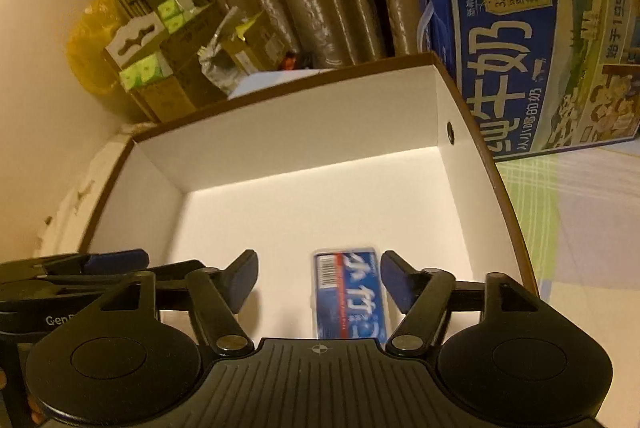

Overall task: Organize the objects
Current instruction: 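Open the left tool to drop the cloth while the right tool releases the floss box inside, then withdraw both tools from the brown box back toward the remaining items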

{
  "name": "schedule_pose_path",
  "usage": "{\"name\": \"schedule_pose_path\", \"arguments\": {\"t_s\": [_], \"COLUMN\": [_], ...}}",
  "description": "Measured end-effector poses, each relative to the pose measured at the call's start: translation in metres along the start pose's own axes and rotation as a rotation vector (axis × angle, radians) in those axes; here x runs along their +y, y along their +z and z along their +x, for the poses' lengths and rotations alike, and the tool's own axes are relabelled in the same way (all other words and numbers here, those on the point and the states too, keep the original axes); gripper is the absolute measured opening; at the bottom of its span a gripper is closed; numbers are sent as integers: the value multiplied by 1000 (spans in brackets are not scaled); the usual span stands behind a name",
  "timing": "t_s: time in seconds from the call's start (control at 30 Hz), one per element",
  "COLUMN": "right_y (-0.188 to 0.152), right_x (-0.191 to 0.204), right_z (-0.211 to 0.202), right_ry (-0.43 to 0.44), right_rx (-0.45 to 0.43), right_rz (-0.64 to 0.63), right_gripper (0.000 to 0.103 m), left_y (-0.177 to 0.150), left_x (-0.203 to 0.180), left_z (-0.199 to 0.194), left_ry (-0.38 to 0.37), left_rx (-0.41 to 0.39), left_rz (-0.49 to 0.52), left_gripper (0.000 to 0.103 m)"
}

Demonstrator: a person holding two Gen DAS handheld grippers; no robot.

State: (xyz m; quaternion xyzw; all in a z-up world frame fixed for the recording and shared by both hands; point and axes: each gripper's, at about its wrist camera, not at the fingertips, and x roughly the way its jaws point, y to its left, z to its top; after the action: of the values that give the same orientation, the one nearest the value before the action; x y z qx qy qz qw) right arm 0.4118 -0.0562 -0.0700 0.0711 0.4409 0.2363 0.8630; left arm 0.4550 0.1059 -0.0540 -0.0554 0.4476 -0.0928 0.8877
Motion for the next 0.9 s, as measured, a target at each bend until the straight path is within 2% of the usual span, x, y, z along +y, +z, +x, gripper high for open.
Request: {"name": "schedule_pose_path", "arguments": {"t_s": [0.17, 0.43, 0.9], "right_y": [0, -14, -69], "right_x": [2, 5, -5], "right_z": [-22, -73, -161], "right_ry": [12, 30, 6], "right_rx": [-34, -111, -199], "right_rz": [18, 14, 89], "right_gripper": [68, 68, 68], "left_y": [0, -6, -53], "left_x": [6, 10, 15], "left_z": [-18, -53, -119], "left_ry": [5, 18, 12], "left_rx": [-17, -52, -80], "left_rz": [0, 20, 27], "left_gripper": [85, 88, 91]}}
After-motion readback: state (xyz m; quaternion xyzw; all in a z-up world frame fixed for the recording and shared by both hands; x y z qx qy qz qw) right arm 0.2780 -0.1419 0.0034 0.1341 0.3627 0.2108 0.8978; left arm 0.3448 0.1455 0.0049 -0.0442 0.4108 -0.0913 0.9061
